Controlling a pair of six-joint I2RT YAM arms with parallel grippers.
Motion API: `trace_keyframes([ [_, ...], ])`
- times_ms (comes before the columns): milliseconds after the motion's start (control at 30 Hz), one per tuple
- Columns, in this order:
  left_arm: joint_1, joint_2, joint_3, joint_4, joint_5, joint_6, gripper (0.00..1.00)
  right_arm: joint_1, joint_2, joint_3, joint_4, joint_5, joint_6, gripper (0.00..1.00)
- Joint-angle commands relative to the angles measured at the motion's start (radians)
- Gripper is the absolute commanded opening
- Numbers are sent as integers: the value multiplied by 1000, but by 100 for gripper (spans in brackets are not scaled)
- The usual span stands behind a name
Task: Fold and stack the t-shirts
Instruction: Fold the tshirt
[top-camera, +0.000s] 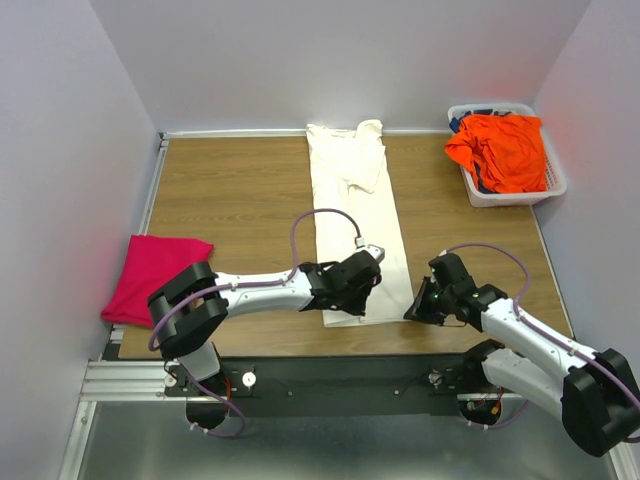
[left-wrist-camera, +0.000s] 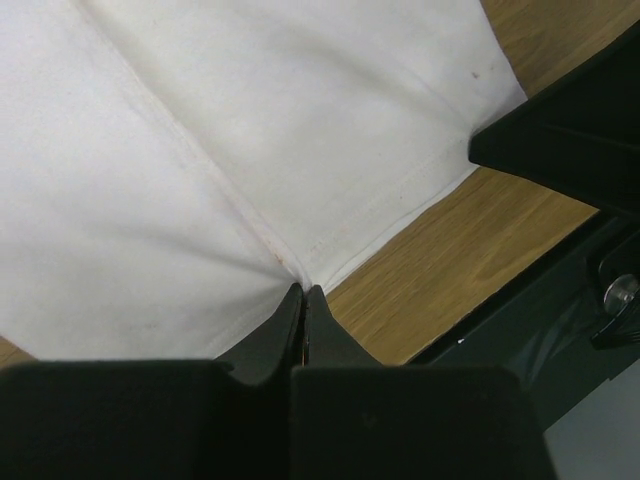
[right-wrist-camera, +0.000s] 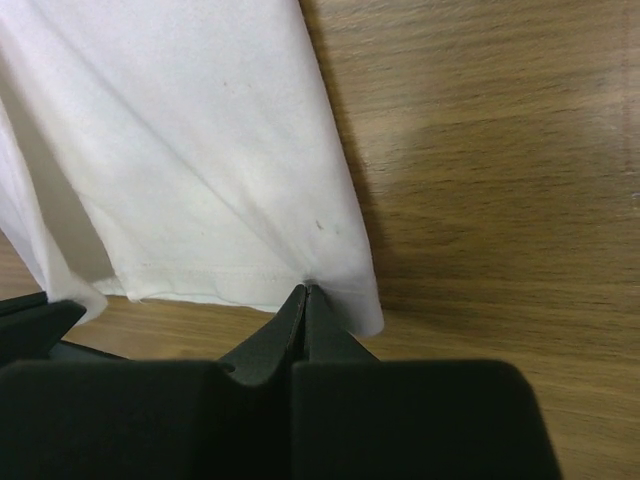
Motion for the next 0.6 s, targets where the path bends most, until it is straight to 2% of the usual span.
trace_keyframes([
  [0, -7, -43, 26, -11, -4, 12, 0, 7, -15, -17, -42, 34, 14, 5],
  [267, -7, -5, 14, 66, 73, 16, 0, 7, -37, -7, -58, 39, 23, 5],
  [300, -6, 1, 6, 81, 85, 16, 2, 7, -40, -4, -61, 39, 23, 5],
  [400, -7, 18, -3, 147, 134, 20, 13, 7, -46, 9, -67, 39, 25, 5],
  [433, -7, 24, -14, 173, 152, 20, 27, 7, -50, 15, -73, 40, 26, 9],
  [500, -7, 27, -23, 192, 165, 21, 40, 6, -67, 24, -79, 40, 29, 13],
  [567, -7, 26, -26, 195, 162, 23, 43, 7, -81, 45, -95, 43, 26, 20],
])
